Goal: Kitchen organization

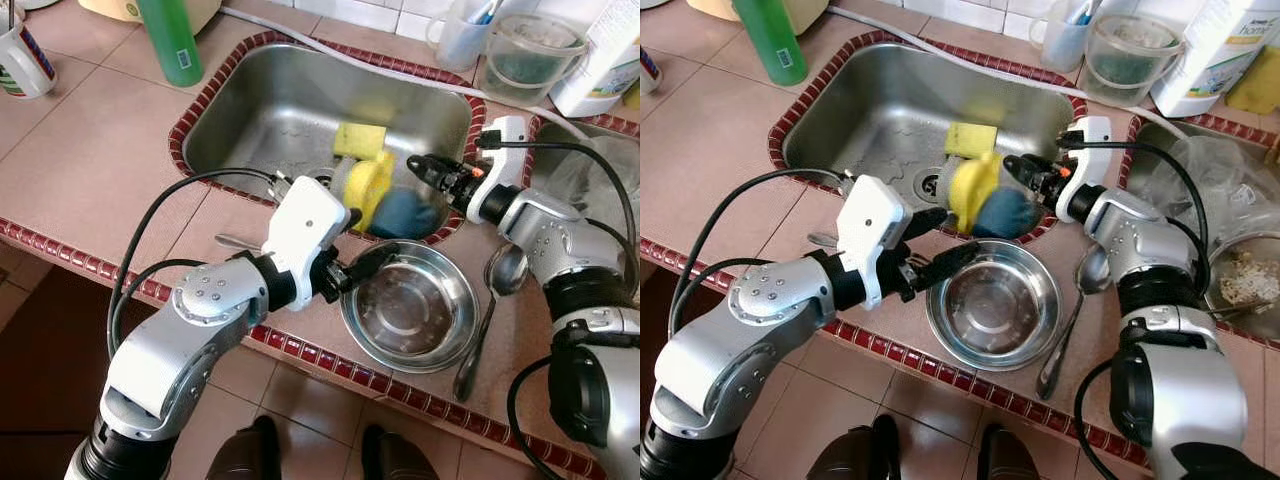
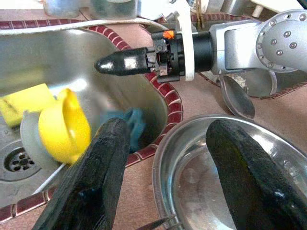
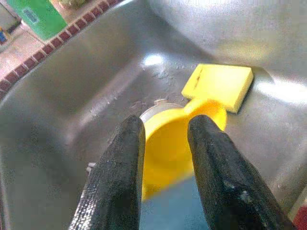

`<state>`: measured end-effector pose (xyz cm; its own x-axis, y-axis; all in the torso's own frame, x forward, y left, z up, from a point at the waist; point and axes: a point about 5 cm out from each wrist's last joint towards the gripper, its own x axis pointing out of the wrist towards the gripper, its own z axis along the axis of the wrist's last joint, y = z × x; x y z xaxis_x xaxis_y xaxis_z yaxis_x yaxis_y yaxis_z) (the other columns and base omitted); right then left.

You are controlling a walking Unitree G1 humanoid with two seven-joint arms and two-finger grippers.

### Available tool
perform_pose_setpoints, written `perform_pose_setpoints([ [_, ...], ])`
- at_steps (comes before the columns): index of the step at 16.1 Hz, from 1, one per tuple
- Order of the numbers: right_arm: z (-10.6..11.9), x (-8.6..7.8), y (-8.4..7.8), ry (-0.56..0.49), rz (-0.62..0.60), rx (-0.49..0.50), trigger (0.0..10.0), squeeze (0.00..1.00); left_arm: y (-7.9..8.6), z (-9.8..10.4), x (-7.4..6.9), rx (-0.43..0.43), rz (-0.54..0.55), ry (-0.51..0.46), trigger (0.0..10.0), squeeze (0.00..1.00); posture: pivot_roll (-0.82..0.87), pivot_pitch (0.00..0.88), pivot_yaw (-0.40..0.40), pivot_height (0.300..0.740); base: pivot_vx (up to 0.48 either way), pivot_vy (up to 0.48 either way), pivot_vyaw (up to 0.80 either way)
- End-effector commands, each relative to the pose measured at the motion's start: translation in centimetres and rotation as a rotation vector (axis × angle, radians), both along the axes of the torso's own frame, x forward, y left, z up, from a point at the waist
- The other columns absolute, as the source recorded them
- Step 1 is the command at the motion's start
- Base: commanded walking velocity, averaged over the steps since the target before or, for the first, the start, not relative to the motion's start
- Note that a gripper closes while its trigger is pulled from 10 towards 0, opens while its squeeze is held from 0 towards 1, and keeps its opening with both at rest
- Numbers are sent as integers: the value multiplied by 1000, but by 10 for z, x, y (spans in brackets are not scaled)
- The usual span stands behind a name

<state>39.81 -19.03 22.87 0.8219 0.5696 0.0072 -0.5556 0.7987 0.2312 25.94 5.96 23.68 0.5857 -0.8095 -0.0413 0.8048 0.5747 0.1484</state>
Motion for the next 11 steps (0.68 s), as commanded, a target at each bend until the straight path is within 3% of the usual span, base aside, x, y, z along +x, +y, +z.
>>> perform_pose_setpoints([
  [1, 6, 1, -8, -19, -24, -1, 10000, 1000, -1, 3, -3, -6, -15, -18, 10000, 0, -13, 328, -20, 740, 0, 0, 0],
  [7, 34, 1, -10, -217, -76, 44, 10000, 1000, 10, 15, 15, -46, 115, -101, 10000, 0, 21, 253, -25, 740, 0, 0, 0],
  [11, 38, -14, 0, -351, -185, 134, 10000, 1000, 19, 20, 26, -65, 253, -147, 10000, 0, 51, 187, -27, 740, 0, 0, 0],
])
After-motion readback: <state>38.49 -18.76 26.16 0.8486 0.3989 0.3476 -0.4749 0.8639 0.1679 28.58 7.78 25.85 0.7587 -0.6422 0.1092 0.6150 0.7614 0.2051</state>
